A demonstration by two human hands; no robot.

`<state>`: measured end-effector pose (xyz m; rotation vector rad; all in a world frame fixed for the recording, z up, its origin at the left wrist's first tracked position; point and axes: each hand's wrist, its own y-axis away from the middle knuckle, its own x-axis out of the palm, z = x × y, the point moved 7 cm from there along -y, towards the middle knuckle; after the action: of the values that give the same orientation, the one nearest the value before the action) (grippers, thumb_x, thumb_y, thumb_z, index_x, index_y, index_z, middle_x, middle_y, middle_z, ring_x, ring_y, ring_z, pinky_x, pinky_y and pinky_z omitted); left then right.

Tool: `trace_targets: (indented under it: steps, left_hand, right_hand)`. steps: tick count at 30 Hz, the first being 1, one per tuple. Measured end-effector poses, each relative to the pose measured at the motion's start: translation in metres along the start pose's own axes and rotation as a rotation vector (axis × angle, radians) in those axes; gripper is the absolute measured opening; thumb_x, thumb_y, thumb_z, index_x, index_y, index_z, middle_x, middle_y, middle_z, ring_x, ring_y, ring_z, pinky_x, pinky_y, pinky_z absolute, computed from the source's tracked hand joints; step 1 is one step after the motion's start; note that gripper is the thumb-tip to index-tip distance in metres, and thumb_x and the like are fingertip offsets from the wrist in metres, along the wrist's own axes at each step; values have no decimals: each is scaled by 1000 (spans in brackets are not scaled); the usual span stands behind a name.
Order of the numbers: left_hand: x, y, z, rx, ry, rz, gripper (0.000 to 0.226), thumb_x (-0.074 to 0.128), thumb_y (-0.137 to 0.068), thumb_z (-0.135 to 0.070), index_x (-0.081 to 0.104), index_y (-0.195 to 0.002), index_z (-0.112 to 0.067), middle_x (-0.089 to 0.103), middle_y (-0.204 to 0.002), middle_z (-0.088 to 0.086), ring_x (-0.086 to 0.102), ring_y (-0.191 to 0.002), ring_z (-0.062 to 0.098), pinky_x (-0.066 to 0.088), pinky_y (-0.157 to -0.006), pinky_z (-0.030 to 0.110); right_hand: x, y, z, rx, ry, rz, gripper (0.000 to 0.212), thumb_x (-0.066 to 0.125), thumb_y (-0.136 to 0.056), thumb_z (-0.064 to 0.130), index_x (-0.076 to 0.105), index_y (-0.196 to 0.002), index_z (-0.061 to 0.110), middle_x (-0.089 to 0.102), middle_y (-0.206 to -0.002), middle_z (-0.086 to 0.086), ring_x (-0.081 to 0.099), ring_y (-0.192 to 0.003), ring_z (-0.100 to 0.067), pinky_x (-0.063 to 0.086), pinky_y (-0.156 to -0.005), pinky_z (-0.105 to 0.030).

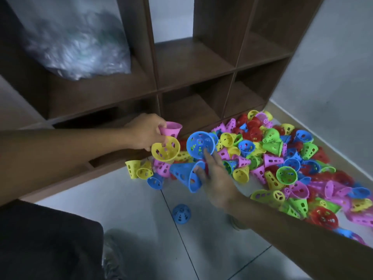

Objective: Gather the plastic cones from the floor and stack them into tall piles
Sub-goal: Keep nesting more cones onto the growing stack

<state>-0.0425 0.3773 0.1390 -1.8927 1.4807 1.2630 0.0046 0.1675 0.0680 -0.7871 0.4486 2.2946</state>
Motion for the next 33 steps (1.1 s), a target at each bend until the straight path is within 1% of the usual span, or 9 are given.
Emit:
trace_targets:
  steps: [6, 8, 12, 16, 18, 21, 24, 28, 33]
  left_hand:
    - [-29, 32, -46, 28, 102, -103, 10, 77, -88, -18, 72, -85, -9, 76, -74, 5, 75, -64, 22, 63, -61, 35]
    - [-34, 38, -64, 58, 133, -140, 7, 78, -88, -16, 73, -87, -11, 76, -77, 2, 74, -63, 20, 62, -56, 32]
    - [-37, 45, -103, 239, 42, -203, 14, 77, -88, -17, 68, -78, -15, 74, -68, -4, 68, -60, 3, 51, -62, 25]
    - [-17, 54, -128, 436, -185, -175, 10, 73, -91, -27, 69, -97, -22, 76, -82, -9, 69, -76, 6, 54, -69, 34]
    - [-2, 59, -134, 506, -290, -155, 12, 70, -93, -33, 64, -102, -28, 76, -87, -8, 71, -82, 14, 55, -70, 38]
    - [14, 64, -139, 570, -289, -117, 10, 67, -94, -36, 60, -99, -32, 74, -85, -8, 69, -77, 14, 55, -65, 41]
    - [26, 65, -144, 634, -303, -82, 12, 63, -95, -41, 57, -103, -33, 72, -84, -7, 67, -74, 15, 54, -64, 42]
    - [35, 66, -155, 691, -263, -47, 14, 64, -95, -39, 53, -102, -35, 69, -77, -9, 61, -65, 11, 51, -59, 40]
    - [35, 68, -168, 737, -127, -46, 13, 66, -92, -39, 58, -97, -31, 68, -79, -12, 63, -70, 9, 47, -60, 25]
  right_hand:
    - [-82, 25, 35, -73, 17, -57, 64, 48, -104, 31, 21, -160, 19, 15, -165, 3, 9, -150, -2, 6, -111, -4]
    - [-109, 34, 37, -80, 30, -97, 63, 49, -103, 31, 24, -160, 20, 17, -166, 4, 9, -151, -2, 9, -119, -15]
    - [-155, 49, 36, -64, 1, -186, 60, 51, -103, 26, 29, -158, 22, 23, -161, 10, 17, -144, 3, 14, -117, -17]
    - [-184, 46, 22, -8, -5, -260, 56, 54, -103, 26, 35, -155, 20, 34, -157, 3, 31, -145, -11, 26, -120, -30]
    - [-190, 44, 12, 41, -35, -245, 55, 54, -102, 33, 37, -154, 26, 47, -148, 0, 52, -122, -13, 48, -96, -31]
    - [-193, 48, 1, 108, -1, -176, 54, 51, -103, 35, 36, -154, 26, 55, -134, -3, 38, -75, 6, 34, -54, -10]
    - [-198, 57, 1, 128, 64, -140, 53, 51, -103, 28, 37, -154, 24, 51, -137, 3, 39, -76, 6, 35, -56, -6]
    - [-200, 68, 9, 195, 140, -90, 51, 51, -104, 27, 37, -153, 26, 42, -99, 14, 26, -58, 5, 34, -51, -1]
    - [-202, 64, 12, 185, 168, -54, 54, 49, -104, 26, 32, -156, 30, 47, -134, 3, 34, -68, 6, 33, -52, 1]
